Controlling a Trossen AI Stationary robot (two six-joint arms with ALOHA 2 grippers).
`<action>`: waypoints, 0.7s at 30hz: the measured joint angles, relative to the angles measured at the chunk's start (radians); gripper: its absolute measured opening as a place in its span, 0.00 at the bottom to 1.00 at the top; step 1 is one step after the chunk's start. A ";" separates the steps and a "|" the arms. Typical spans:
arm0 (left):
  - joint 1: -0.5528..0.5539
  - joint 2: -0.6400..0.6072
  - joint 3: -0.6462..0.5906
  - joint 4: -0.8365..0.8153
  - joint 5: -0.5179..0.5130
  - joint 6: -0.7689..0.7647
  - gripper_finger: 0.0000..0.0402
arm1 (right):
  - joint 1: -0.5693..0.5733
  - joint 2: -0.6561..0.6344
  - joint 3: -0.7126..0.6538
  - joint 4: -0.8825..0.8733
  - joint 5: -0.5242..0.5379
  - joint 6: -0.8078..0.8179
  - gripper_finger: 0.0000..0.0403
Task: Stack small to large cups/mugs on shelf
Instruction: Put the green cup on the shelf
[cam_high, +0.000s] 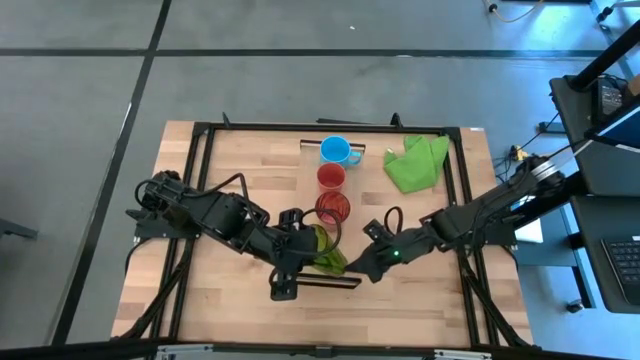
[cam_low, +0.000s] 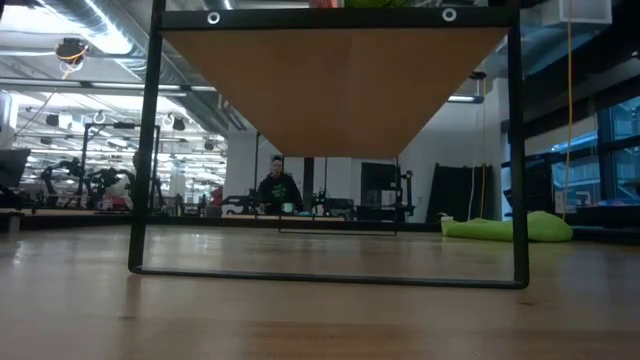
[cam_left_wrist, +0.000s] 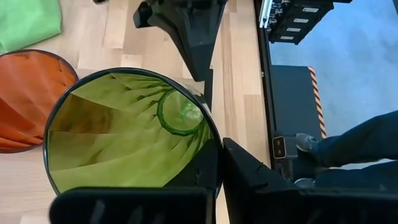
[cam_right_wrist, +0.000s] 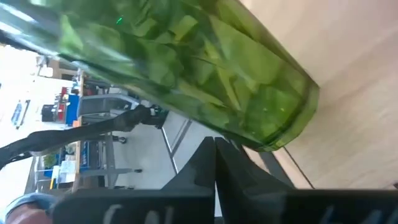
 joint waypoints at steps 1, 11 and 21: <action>0.000 0.000 0.000 0.001 0.000 0.000 0.01 | 0.000 0.007 0.000 -0.006 0.000 0.007 0.00; -0.003 0.000 -0.001 0.006 0.006 -0.001 0.02 | 0.001 0.078 0.001 -0.005 -0.001 0.015 0.00; -0.003 0.000 -0.001 0.072 0.071 -0.003 0.09 | -0.001 0.086 0.001 0.003 0.000 0.007 0.01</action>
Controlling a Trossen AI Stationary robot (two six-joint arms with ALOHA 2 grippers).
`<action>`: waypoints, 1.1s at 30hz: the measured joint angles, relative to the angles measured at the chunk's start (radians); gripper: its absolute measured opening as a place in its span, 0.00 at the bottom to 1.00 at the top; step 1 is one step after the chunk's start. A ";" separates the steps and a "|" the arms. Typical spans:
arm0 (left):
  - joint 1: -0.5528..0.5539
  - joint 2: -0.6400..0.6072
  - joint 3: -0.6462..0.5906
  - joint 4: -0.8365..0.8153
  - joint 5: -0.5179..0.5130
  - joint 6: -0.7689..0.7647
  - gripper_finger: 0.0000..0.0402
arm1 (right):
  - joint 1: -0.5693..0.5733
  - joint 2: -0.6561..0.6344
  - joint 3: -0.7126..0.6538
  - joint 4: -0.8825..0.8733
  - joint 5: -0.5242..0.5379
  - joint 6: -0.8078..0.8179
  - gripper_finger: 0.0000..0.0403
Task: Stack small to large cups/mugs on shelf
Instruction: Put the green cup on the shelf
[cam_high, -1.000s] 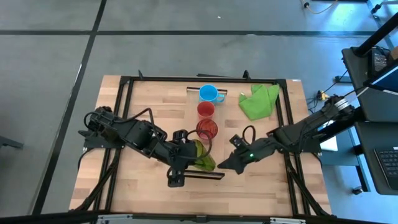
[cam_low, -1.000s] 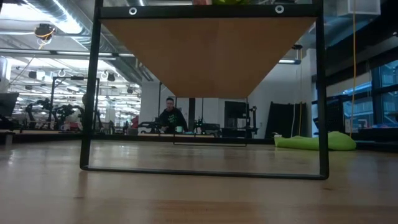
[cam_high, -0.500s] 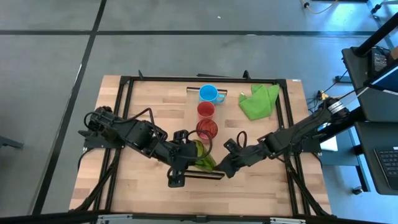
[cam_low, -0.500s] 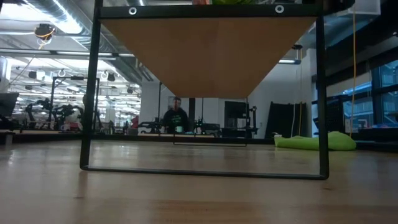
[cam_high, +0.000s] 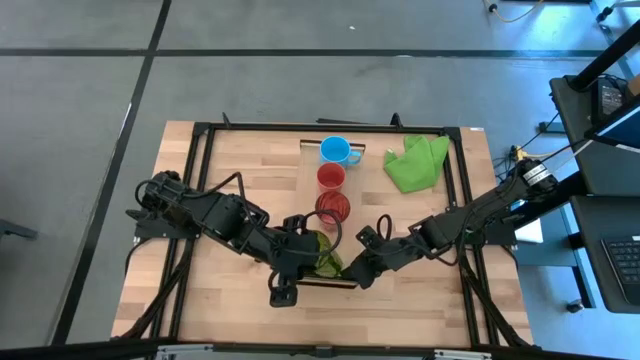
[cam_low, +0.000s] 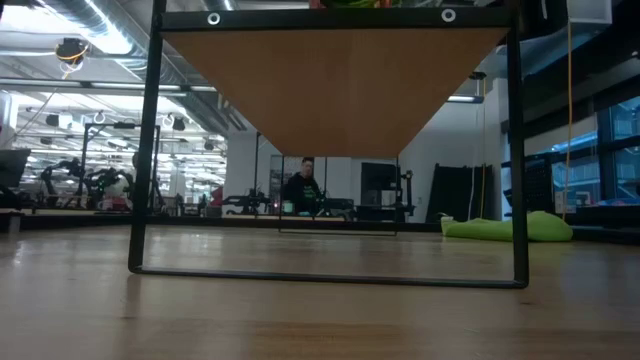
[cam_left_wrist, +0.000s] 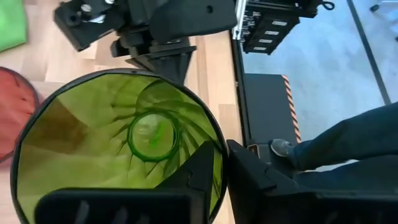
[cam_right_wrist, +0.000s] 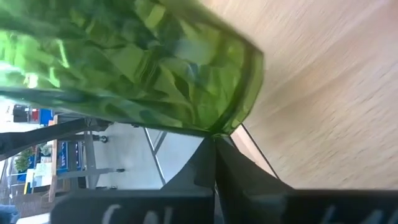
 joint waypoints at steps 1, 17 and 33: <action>0.000 0.000 0.000 0.000 0.005 0.000 0.10 | 0.000 0.000 0.000 0.000 0.000 0.000 0.01; 0.003 0.000 0.000 0.010 0.006 0.016 0.14 | 0.000 0.000 0.000 0.006 0.023 -0.007 0.02; 0.023 -0.001 0.000 -0.152 -0.163 -0.033 0.13 | 0.002 0.000 0.000 0.028 0.054 -0.012 0.02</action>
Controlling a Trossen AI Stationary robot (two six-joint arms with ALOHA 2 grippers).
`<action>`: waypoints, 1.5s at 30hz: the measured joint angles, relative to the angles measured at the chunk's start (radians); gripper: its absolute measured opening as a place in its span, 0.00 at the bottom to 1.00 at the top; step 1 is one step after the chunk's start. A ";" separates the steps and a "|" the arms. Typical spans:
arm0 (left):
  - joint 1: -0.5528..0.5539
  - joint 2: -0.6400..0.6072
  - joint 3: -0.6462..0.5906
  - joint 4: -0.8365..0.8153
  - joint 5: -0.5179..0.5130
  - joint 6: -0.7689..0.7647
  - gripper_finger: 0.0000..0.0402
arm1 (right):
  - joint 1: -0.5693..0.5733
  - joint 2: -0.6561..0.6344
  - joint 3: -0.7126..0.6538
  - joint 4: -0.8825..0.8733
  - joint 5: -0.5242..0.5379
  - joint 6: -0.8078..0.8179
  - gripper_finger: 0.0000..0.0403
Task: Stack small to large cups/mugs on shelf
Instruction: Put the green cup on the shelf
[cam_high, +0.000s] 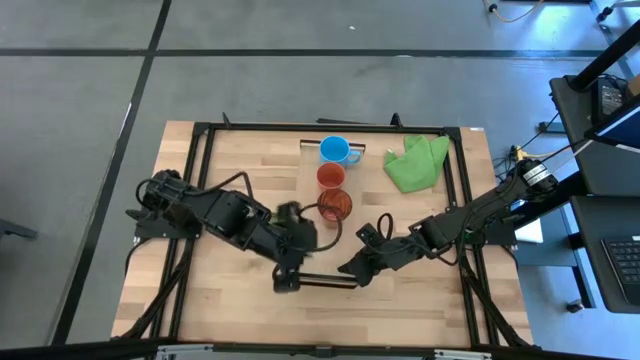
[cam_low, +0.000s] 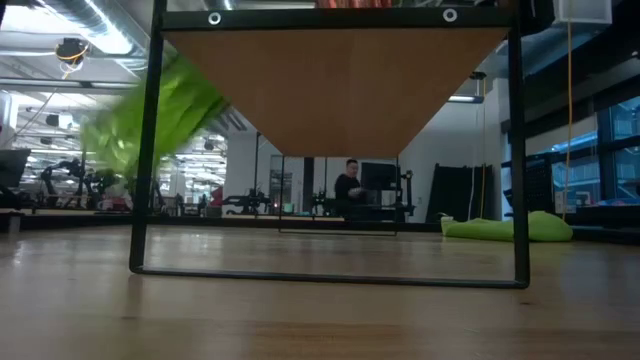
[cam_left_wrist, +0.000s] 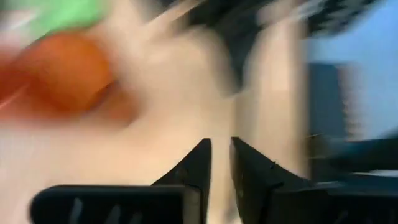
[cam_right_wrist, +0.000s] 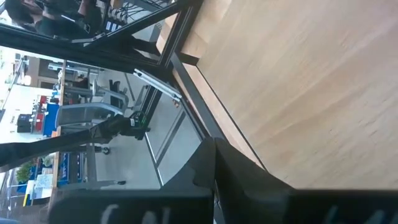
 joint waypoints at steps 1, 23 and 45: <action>-0.009 -0.005 0.000 -0.084 -0.068 -0.067 0.13 | 0.002 0.000 0.000 0.000 0.000 0.000 0.02; 0.312 -0.722 -1.182 -0.127 -0.410 -1.187 0.12 | 0.195 -0.184 0.001 -0.049 0.463 0.015 0.01; 0.963 -0.967 -1.590 0.388 0.225 -0.294 0.12 | 0.196 -0.188 0.001 -0.049 0.469 0.043 0.11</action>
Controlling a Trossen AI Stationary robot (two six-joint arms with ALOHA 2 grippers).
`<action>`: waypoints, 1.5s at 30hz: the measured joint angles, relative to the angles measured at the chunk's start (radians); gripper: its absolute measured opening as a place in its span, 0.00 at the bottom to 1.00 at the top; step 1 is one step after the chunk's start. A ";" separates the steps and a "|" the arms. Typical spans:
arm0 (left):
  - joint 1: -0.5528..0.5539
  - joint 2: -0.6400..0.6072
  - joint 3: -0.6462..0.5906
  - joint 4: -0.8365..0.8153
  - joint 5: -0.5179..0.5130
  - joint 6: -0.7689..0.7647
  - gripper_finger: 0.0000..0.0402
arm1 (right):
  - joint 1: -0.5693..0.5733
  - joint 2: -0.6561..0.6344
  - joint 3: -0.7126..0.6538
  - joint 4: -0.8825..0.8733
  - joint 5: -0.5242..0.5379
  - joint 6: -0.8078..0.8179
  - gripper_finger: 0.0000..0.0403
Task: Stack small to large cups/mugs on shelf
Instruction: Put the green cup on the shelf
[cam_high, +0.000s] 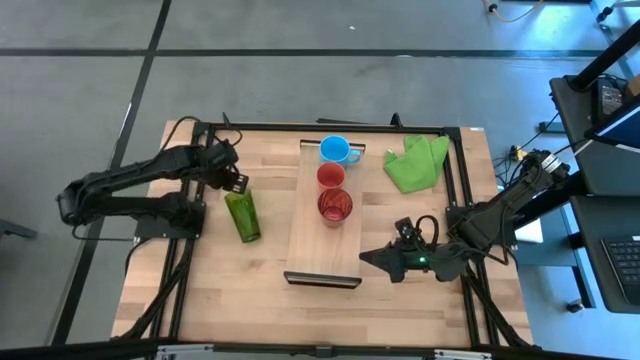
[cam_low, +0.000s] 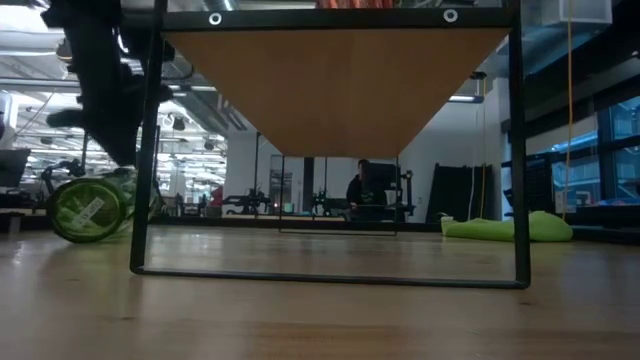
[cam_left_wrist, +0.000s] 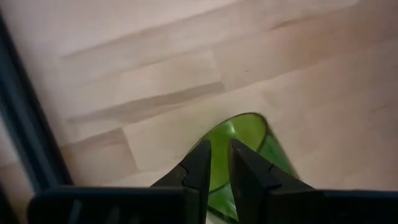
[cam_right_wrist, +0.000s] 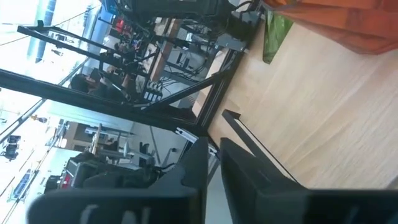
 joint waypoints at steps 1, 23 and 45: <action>0.017 0.000 -0.016 0.009 0.014 0.017 0.12 | 0.000 0.000 0.000 0.000 0.003 0.000 0.11; 0.195 0.000 -0.138 0.090 0.331 0.310 0.12 | 0.071 0.118 0.000 0.218 -0.354 0.374 0.02; 0.195 0.000 -0.138 0.150 0.710 0.384 0.12 | 0.082 0.312 0.108 0.351 -0.298 0.405 0.06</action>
